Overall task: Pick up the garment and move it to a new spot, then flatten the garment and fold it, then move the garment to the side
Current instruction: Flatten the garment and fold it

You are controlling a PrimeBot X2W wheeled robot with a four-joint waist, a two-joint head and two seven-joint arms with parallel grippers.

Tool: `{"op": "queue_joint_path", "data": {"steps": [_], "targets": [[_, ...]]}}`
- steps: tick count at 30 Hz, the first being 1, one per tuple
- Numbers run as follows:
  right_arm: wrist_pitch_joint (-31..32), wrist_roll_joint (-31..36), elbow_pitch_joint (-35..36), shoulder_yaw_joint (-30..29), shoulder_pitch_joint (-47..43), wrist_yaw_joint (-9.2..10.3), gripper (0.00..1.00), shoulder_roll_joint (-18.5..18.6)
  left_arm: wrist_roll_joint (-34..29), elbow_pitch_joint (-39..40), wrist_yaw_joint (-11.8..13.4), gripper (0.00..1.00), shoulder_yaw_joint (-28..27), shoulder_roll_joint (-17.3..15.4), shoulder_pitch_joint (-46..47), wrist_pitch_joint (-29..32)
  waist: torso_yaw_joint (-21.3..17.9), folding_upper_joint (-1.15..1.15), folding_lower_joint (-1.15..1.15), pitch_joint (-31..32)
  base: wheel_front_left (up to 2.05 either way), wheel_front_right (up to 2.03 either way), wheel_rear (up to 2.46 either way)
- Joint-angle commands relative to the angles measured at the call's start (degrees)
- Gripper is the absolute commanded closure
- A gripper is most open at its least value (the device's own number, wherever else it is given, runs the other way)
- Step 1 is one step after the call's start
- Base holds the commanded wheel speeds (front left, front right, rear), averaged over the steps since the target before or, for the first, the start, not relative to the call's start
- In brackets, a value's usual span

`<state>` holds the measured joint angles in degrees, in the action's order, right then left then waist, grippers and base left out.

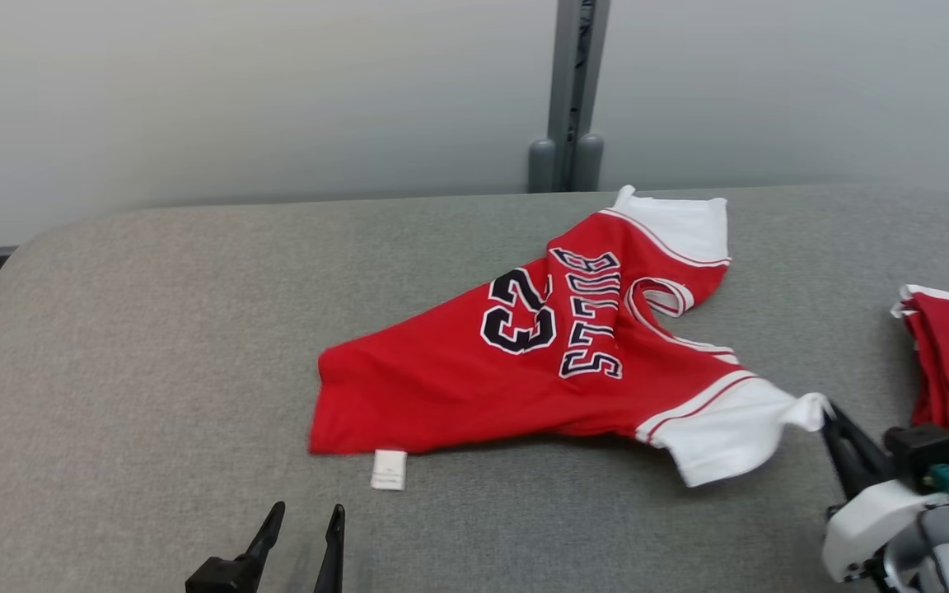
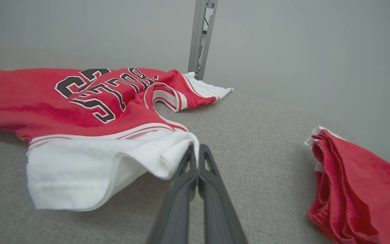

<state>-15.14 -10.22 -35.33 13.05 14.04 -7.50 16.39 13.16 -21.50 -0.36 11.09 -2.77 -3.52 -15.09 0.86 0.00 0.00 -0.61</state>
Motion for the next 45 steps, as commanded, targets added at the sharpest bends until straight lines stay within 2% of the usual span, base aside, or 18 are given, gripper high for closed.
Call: {"op": "queue_joint_path", "data": {"steps": [1, 2, 10, 14, 20, 26, 36, 45], "targets": [[0.0, 0.4, 0.5, -1.6, -0.6, 0.02, 0.55, 0.1, 0.1, -0.1, 0.3, 0.00, -0.2, -0.3, -0.3, -0.1, -1.2, 0.00, 0.00, 0.8, 0.00, 0.00, 0.00], [0.0, 1.4, 0.6, -3.4, -1.0, 0.02, 0.00, -0.2, 0.1, -0.1, 0.4, 0.00, -0.3, -0.3, -0.3, -0.1, -1.5, 0.00, 0.00, 0.9, 0.00, 0.00, 0.00], [0.0, 9.3, 3.9, -19.8, -3.8, 0.02, 0.00, -4.5, -0.4, 0.3, 1.4, 0.00, -2.1, -0.2, -0.5, -0.1, -3.0, 0.00, 0.00, 2.1, 0.00, 0.00, 0.00], [0.0, 9.4, 8.3, -22.7, -4.5, 0.02, 0.00, -7.9, -1.2, 0.9, 2.0, 0.00, -4.0, -0.2, -0.7, -0.1, -3.2, 0.00, 0.00, 2.7, 0.00, 0.00, 0.00], [0.0, 8.6, 13.0, -20.8, -6.7, 0.02, 0.00, -11.2, -2.3, 1.3, 2.2, 0.00, -5.7, -0.2, -0.7, -0.1, -2.7, 0.00, 0.00, 3.7, 0.00, 0.00, 0.00], [0.0, 8.3, 12.6, -20.4, -10.6, 0.02, 0.00, -12.8, -3.2, 0.9, 2.0, 0.00, -5.7, -0.2, -1.4, -0.1, -1.6, 0.00, 0.00, 4.6, 0.00, 0.00, 0.00], [0.0, 6.7, 11.0, -18.8, -14.2, 0.02, 0.00, -13.3, -3.3, 1.4, 2.4, 0.00, -6.0, -0.2, -3.3, -0.1, -1.2, 0.00, 0.00, 4.5, 0.00, 0.00, 0.00], [0.0, 6.3, 10.2, -17.0, -12.5, 0.02, 0.00, -13.3, -1.0, 1.0, 2.0, 0.00, -3.6, -0.3, -0.8, -0.1, -1.2, 0.00, 0.00, 1.8, 0.00, 0.00, 0.00]]}}
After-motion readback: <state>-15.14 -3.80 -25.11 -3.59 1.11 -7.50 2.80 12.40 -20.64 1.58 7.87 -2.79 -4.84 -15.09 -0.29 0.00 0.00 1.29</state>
